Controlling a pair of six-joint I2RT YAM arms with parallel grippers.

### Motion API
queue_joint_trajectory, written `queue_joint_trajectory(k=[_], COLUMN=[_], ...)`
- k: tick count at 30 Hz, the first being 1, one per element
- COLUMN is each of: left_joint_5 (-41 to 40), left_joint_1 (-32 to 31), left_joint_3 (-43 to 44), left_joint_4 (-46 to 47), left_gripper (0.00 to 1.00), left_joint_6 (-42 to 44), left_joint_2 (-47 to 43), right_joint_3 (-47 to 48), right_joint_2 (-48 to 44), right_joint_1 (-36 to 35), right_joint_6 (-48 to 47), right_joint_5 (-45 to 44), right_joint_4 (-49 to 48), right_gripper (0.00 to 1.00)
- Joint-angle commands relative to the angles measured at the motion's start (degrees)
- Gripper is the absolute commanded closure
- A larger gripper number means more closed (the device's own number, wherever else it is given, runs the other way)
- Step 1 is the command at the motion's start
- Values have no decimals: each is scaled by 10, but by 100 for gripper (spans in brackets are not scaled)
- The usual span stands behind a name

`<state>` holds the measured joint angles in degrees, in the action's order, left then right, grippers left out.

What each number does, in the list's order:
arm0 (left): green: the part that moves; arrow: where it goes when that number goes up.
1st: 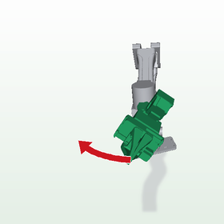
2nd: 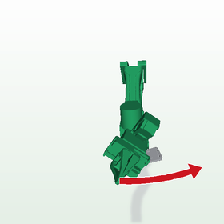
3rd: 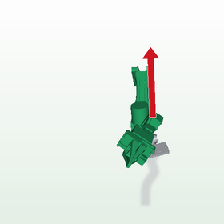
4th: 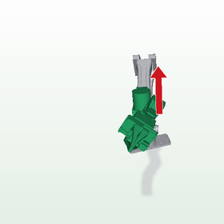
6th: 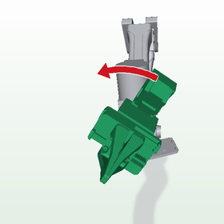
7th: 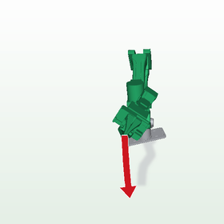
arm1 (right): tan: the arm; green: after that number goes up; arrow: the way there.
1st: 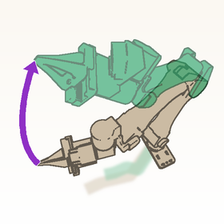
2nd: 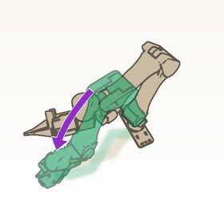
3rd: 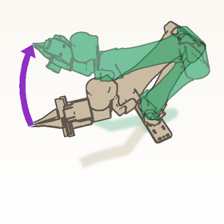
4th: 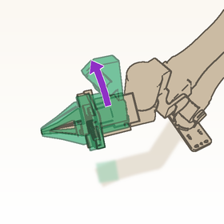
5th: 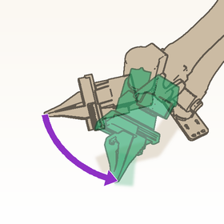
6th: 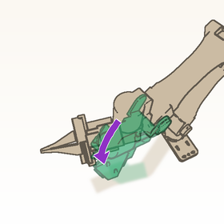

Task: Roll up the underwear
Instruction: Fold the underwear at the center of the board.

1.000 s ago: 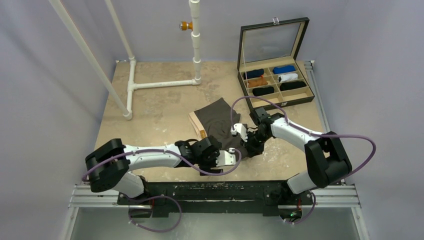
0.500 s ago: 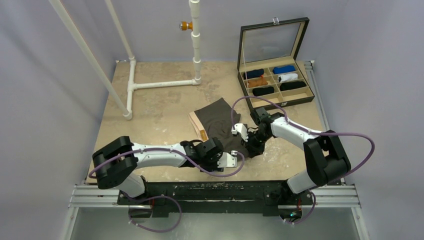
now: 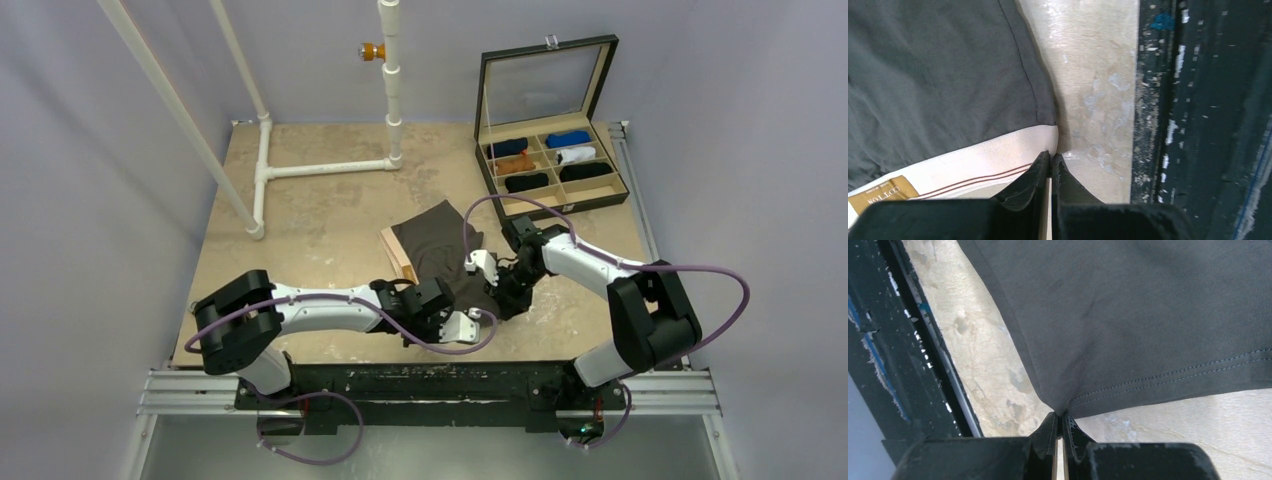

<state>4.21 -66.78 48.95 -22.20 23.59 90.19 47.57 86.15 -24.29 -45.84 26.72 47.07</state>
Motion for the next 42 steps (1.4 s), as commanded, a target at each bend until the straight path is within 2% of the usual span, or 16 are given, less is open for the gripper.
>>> queue_joint_trajectory(k=[1, 10, 18, 22, 29, 34, 37, 42], left_joint_5=[74, 191, 258, 267, 323, 351, 353, 334], left_joint_1=[-3, -14, -24, -12, 106, 199, 257, 311], left_joint_3=[40, 78, 87, 93, 106, 105, 104, 94], left_joint_4=[-46, -112, -119, -130, -128, -122, -127, -132], left_gripper=[100, 100, 100, 100, 100, 100, 100, 100], left_joint_6=[-10, -12, -35, -38, -70, -93, -107, -122], left_joint_2=[-20, -29, -57, -88, -113, -117, -107, -91], right_joint_3=[23, 51, 99, 161, 326, 448, 507, 615], right_joint_2=[-13, -44, -59, -63, 11, 106, 166, 263], right_joint_1=[2, 2, 2, 2, 2, 0, -6, -32], right_joint_6=[-23, -58, -58, -47, -33, -23, -18, -6], right_joint_5=[19, -5, -28, -50, -71, -91, -104, -128], right_joint_4=[60, 159, 263, 287, 313, 314, 316, 316], right_gripper=[100, 100, 100, 100, 100, 100, 100, 100])
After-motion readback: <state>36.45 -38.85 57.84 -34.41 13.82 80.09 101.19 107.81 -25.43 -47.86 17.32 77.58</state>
